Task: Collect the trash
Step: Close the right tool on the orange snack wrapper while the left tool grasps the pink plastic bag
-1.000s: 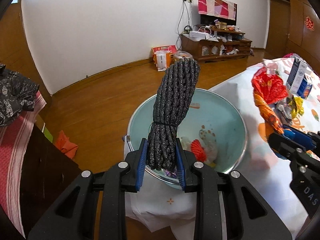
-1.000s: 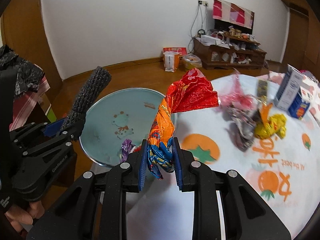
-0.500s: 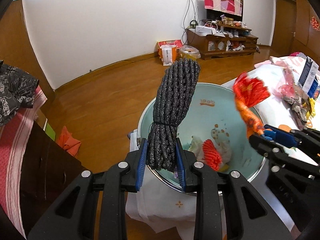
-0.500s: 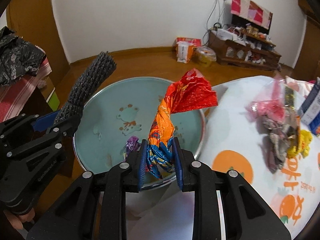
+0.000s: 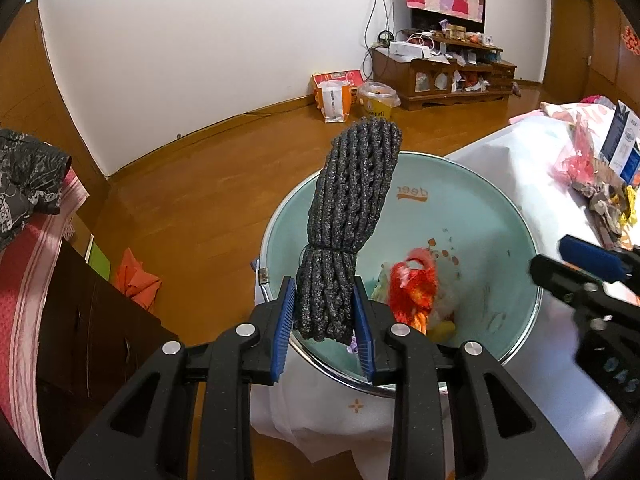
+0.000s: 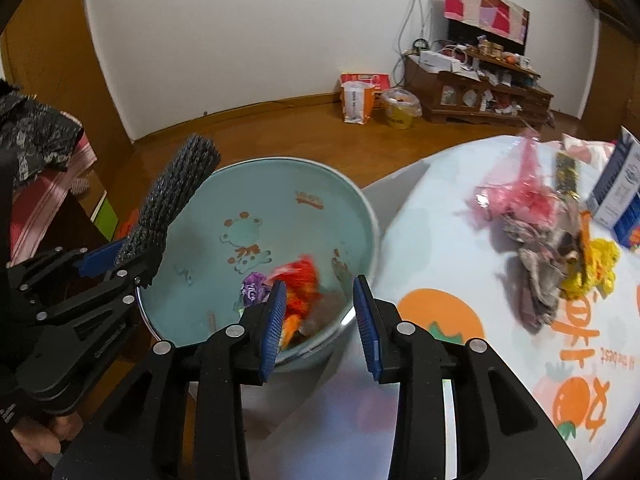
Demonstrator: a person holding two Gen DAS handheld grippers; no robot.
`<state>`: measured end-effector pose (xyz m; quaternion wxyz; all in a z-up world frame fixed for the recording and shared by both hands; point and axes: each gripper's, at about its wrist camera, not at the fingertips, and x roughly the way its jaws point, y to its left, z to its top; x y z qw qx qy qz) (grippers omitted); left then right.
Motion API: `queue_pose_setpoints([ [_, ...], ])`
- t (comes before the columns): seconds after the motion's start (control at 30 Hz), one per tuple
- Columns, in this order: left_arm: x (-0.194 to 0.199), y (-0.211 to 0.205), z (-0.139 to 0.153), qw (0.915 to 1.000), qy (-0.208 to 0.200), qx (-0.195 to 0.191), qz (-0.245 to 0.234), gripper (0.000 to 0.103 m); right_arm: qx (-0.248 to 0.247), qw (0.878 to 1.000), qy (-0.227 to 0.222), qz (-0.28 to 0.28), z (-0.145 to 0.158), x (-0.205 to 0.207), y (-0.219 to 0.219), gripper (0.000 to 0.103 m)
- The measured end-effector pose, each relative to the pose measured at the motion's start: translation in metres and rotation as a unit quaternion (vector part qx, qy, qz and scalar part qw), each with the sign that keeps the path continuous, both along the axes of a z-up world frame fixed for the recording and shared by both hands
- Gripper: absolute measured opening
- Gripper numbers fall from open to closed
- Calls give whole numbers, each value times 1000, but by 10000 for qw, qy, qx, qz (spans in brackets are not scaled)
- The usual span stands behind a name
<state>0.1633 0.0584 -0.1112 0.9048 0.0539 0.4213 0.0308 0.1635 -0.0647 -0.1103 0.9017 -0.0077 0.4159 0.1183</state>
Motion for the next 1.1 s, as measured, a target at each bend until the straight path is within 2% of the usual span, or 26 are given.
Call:
queue_pose_setpoints([
  [0.03, 1, -1, -1, 10000, 17, 31, -1, 31, 16, 10000, -9, -32, 1, -2, -3, 35],
  [0.07, 1, -1, -2, 10000, 45, 62, 7, 42, 27, 10000, -19, -81, 2, -4, -6, 35],
  [0.13, 1, -3, -4, 9999, 60, 143, 59, 58, 70, 9998, -24, -194, 3, -9, -15, 36],
  [0.4, -7, -12, 6, 9999, -54, 132, 55, 61, 144, 9975, -70, -688, 7, -25, -54, 36],
  [0.5, -11, -21, 11, 9998, -110, 125, -62, 62, 197, 9953, -89, -946, 9, -33, -78, 37],
  [0.57, -13, -28, 15, 9998, -141, 89, -126, 71, 214, 9930, -103, -1153, 9, -38, -95, 38],
  [0.6, -14, -33, 17, 9997, -165, 79, -165, 72, 222, 9919, -108, -1249, 10, -39, -101, 38],
  [0.83, -22, -69, 22, 9982, -215, 108, -554, 73, 328, 9822, -152, -1844, 14, -47, -155, 39],
  [0.9, -22, -77, 22, 9977, -218, 113, -629, 73, 362, 9793, -203, -1979, 19, -45, -169, 43],
  [1.0, -18, -85, 26, 9972, -245, 77, -702, 73, 431, 9757, -290, -2127, 28, -35, -183, 44],
  [1.1, -15, -88, 31, 9968, -311, 92, -727, 73, 705, 9725, -247, -2206, 33, -15, -195, 47],
])
